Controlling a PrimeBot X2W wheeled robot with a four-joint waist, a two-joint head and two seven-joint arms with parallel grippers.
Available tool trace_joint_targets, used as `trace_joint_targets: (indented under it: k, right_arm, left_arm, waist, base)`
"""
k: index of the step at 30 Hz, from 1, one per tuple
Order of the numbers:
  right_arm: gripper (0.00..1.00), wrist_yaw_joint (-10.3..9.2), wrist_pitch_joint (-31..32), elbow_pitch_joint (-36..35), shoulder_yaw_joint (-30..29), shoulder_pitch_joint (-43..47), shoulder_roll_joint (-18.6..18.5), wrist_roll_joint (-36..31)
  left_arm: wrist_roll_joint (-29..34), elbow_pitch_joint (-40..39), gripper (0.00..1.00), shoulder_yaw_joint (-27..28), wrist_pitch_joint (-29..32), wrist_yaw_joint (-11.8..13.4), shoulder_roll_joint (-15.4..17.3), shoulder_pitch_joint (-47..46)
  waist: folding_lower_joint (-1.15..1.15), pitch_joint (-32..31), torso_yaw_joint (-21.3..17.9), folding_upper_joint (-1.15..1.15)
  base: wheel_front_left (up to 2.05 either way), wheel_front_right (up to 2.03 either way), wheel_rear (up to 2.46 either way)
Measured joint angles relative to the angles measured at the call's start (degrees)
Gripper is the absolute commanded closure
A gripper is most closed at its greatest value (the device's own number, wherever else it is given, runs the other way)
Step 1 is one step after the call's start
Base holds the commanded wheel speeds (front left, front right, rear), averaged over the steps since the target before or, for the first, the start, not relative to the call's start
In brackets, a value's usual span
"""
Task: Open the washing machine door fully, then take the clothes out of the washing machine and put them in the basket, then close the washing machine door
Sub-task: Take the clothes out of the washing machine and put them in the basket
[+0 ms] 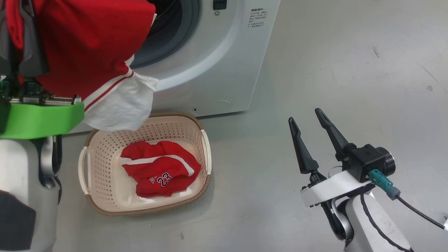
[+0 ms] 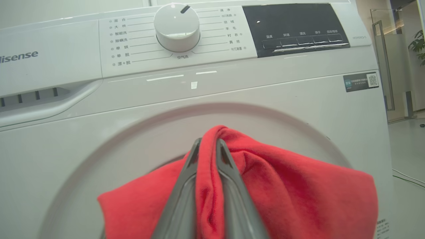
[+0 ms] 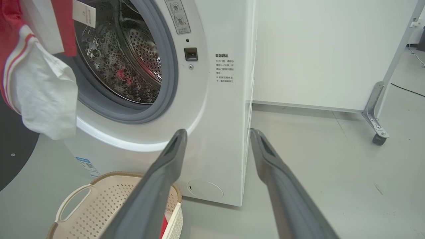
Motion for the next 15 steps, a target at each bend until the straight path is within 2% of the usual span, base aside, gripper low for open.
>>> trace_joint_targets:
  k: [8, 15]
  right_arm:
    - [0.0, 0.42, 0.0, 0.7, -0.7, 3.0, 0.1, 0.0]
    - [0.0, 0.48, 0.0, 1.2, -1.0, 5.9, 0.1, -0.1]
  left_arm:
    - [0.0, -2.9, 1.0, 0.0, 0.0, 0.4, -0.1, 6.6]
    - [-1.7, -1.6, 1.0, 0.0, 0.8, 1.2, -2.6, 17.1]
  waist:
    - [0.0, -4.6, 0.0, 0.0]
    - [0.0, -8.7, -0.5, 0.0]
  base:
    - [0.0, 0.0, 0.0]
    - [0.0, 0.0, 0.0]
